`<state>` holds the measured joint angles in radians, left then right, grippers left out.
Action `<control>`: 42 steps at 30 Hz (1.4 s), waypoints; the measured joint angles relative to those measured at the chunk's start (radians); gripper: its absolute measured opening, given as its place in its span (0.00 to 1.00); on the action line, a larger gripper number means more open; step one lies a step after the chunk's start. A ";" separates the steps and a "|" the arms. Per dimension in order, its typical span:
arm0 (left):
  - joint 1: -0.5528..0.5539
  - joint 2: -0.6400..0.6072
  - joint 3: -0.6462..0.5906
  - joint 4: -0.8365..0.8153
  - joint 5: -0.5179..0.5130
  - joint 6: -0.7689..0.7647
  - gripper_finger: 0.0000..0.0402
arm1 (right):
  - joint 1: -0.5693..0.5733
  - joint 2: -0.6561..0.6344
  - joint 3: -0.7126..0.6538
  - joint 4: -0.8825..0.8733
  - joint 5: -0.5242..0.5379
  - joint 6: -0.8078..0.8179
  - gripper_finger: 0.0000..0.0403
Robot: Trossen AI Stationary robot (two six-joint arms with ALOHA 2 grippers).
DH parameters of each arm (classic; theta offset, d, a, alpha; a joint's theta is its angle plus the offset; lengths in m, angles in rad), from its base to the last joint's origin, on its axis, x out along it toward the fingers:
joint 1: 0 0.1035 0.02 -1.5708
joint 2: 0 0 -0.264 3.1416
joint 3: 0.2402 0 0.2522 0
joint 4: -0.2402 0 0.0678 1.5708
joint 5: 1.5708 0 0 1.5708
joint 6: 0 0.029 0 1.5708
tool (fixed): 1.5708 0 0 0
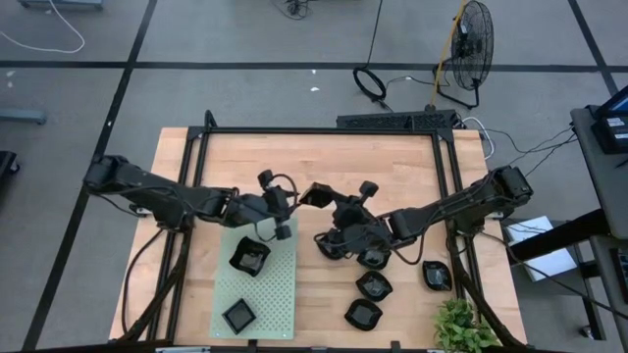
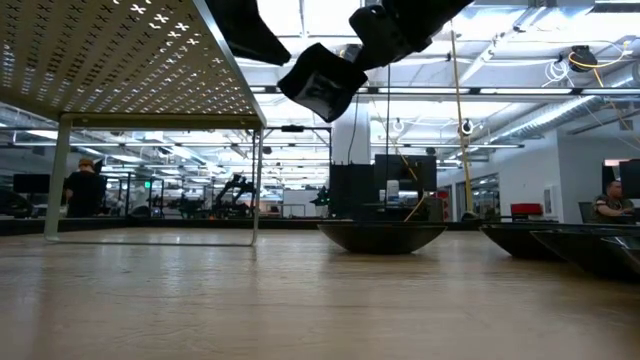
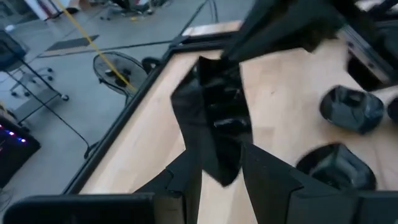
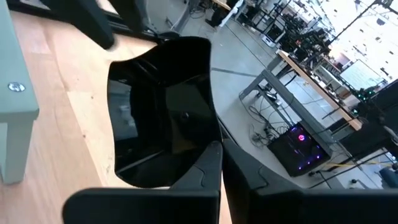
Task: Pick & Place Mini shaped plates
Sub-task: Stack the distorted square plate on top of the other distorted square plates on the shelf
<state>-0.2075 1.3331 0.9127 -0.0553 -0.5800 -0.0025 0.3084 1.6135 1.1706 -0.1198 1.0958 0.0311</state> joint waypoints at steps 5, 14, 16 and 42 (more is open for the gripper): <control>0.039 0.020 0.000 0.011 0.004 -0.001 0.29 | 0.000 0.000 0.000 0.038 0.000 -0.040 0.00; 0.052 0.046 0.000 0.035 0.084 -0.006 0.29 | -0.004 0.000 0.000 0.041 -0.010 -0.051 0.00; 0.049 0.047 -0.001 0.052 0.082 -0.003 0.29 | -0.005 0.000 0.000 0.042 -0.038 -0.049 0.00; 0.085 0.020 0.000 0.047 0.045 0.057 0.03 | 0.045 0.000 0.000 0.108 -0.058 -0.077 0.03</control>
<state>-0.1230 1.3529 0.9123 -0.0080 -0.5346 0.0550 0.3530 1.6135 1.1706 -0.0121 1.0374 -0.0463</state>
